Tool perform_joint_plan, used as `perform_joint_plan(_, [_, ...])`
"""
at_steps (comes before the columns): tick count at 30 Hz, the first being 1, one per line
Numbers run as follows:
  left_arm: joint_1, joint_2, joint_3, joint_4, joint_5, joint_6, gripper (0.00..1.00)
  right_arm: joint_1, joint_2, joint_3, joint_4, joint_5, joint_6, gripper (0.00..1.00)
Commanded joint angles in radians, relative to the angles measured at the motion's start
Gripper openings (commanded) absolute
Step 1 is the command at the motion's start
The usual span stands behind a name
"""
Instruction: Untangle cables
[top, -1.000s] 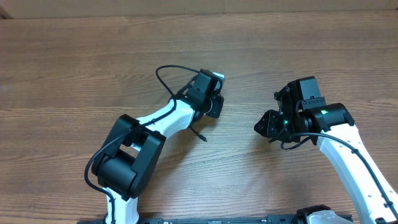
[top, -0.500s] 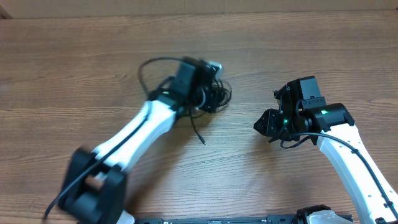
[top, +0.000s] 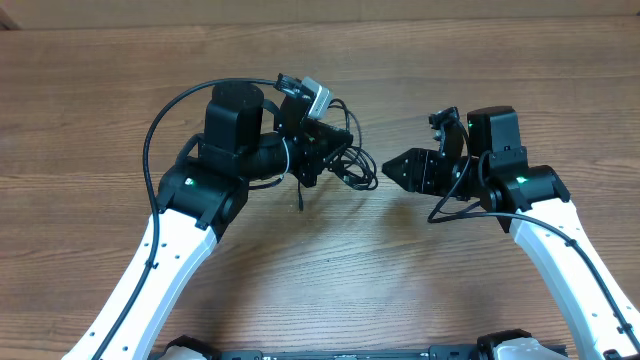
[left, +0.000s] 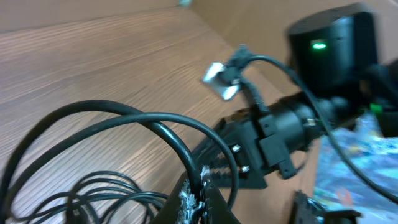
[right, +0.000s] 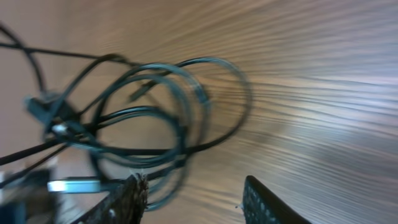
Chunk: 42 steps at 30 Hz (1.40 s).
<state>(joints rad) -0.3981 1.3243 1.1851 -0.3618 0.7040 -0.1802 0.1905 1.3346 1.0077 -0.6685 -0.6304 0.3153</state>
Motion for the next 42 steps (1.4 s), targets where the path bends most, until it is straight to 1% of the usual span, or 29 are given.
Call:
perform_joint_plan(1, [0.005,-0.023,0.018,0.024,0.128,0.015,0.04,0.000,-0.005,0.022,0.009,-0.192,-0.002,0.51])
perform_joint_plan(5, [0.005,-0.023,0.018,0.057,0.209,0.015,0.04,0.008,-0.003,0.021,-0.006,-0.194,-0.001,0.51])
perform_joint_plan(8, [0.005,-0.023,0.018,0.119,0.275,0.013,0.04,0.020,-0.001,0.020,-0.014,-0.177,-0.001,0.51])
perform_joint_plan(9, [0.005,-0.023,0.018,0.150,0.288,-0.004,0.04,0.025,0.000,0.020,-0.019,-0.162,-0.001,0.50])
perform_joint_plan(11, [0.006,-0.023,0.018,0.201,0.291,-0.032,0.04,0.040,0.004,0.019,-0.039,-0.112,-0.001,0.49])
perform_joint_plan(12, [0.006,-0.023,0.018,0.241,0.291,-0.034,0.04,0.055,0.008,0.019,-0.063,-0.067,-0.001,0.46])
perform_joint_plan(15, [0.006,-0.023,0.018,0.310,0.291,-0.056,0.04,0.088,0.020,0.016,-0.110,0.018,-0.001,0.44])
perform_joint_plan(20, [0.006,-0.023,0.018,0.457,0.292,-0.159,0.04,0.139,0.060,-0.011,-0.116,0.041,-0.002,0.42])
perform_joint_plan(23, [0.009,-0.024,0.018,0.520,0.290,-0.180,0.04,0.151,0.092,-0.016,-0.125,0.074,-0.001,0.31])
perform_joint_plan(24, [0.014,-0.024,0.018,0.527,0.286,-0.180,0.04,0.151,0.101,-0.016,-0.133,0.101,-0.001,0.24])
perform_joint_plan(25, [0.025,-0.024,0.018,0.529,0.280,-0.180,0.04,0.151,0.109,-0.016,-0.146,0.140,0.001,0.16])
perform_joint_plan(26, [0.037,-0.024,0.018,0.527,0.280,-0.180,0.04,0.151,0.114,-0.016,-0.156,0.172,0.008,0.11])
perform_joint_plan(28, [0.077,-0.024,0.018,0.503,0.280,-0.180,0.04,0.147,0.122,-0.016,-0.190,0.302,0.066,0.04])
perform_joint_plan(32, [0.178,-0.024,0.018,0.420,0.280,-0.172,0.04,0.145,0.124,-0.016,-0.266,0.545,0.165,0.04])
perform_joint_plan(34, [0.267,-0.024,0.018,0.353,0.280,-0.140,0.04,0.145,0.124,-0.016,-0.307,0.640,0.211,0.04])
perform_joint_plan(40, [0.425,-0.024,0.018,0.227,0.274,-0.077,0.04,0.145,0.124,-0.016,-0.326,0.682,0.239,0.04])
perform_joint_plan(42, [0.460,-0.024,0.018,0.190,0.233,-0.077,0.04,0.145,0.124,-0.016,-0.326,0.682,0.240,0.04])
